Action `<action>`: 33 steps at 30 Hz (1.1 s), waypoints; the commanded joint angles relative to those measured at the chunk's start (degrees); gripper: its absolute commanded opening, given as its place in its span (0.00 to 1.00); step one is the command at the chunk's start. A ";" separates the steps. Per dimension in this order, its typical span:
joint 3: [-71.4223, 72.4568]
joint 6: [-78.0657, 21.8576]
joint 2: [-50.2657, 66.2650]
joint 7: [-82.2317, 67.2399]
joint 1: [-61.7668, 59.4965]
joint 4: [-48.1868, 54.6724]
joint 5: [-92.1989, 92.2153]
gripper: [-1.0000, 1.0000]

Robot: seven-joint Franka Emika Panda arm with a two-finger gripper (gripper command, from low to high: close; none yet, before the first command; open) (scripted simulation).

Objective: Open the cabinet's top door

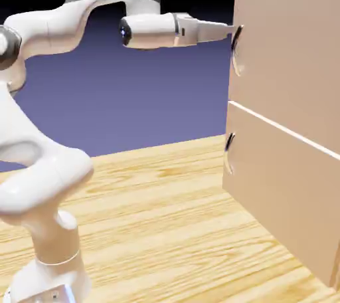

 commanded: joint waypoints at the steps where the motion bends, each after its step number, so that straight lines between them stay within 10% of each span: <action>1: 1.13 0.12 -0.27 -1.73 -1.05 0.84 2.50 0.50; 20: 22.01 1.80 -1.66 -22.44 -24.86 19.81 32.18 0.50; 21: 22.01 1.80 -1.66 -22.44 -24.86 19.81 32.18 0.00; 33: 7.30 -7.92 2.84 -26.89 -2.02 1.15 28.66 0.00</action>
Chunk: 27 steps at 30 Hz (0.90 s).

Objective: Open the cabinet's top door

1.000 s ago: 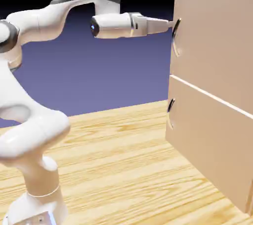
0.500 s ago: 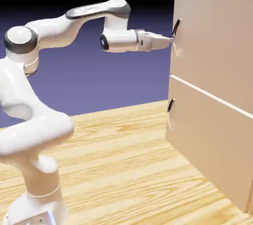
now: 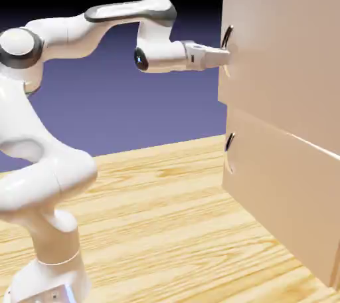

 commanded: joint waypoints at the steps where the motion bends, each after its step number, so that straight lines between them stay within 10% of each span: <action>1: -1.48 -0.69 0.17 0.06 2.08 -1.50 -0.73 0.00; 27: -47.79 -17.50 -16.00 17.20 54.44 -40.17 -41.12 0.00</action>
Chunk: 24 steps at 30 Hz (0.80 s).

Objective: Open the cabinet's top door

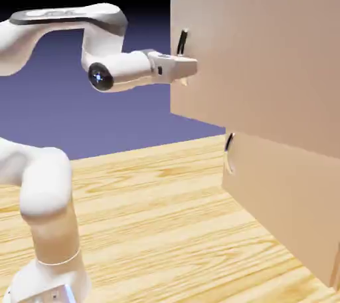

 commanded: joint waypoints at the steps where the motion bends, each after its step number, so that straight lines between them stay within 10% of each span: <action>1: -1.72 -0.52 -1.40 1.28 1.30 -1.26 -2.46 0.00; 24: -41.78 -32.75 -26.08 24.05 -0.36 -12.69 -57.76 0.00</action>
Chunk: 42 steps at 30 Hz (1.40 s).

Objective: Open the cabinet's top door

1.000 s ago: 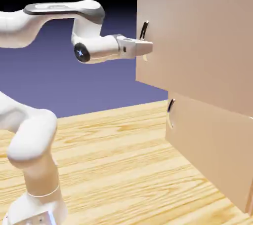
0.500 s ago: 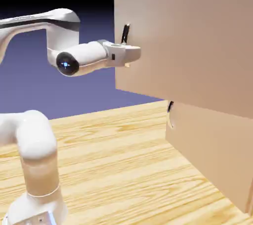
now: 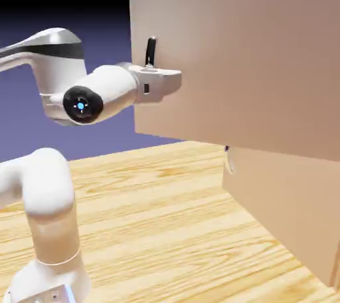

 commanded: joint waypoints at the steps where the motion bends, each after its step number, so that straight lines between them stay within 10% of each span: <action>1: -2.08 -1.82 -0.01 0.22 -0.36 0.52 -1.96 0.00; 22: 9.17 -41.64 15.31 -11.70 -40.44 4.52 14.28 0.00; 42: -28.84 -75.50 55.94 -30.47 -17.48 40.50 -12.45 0.00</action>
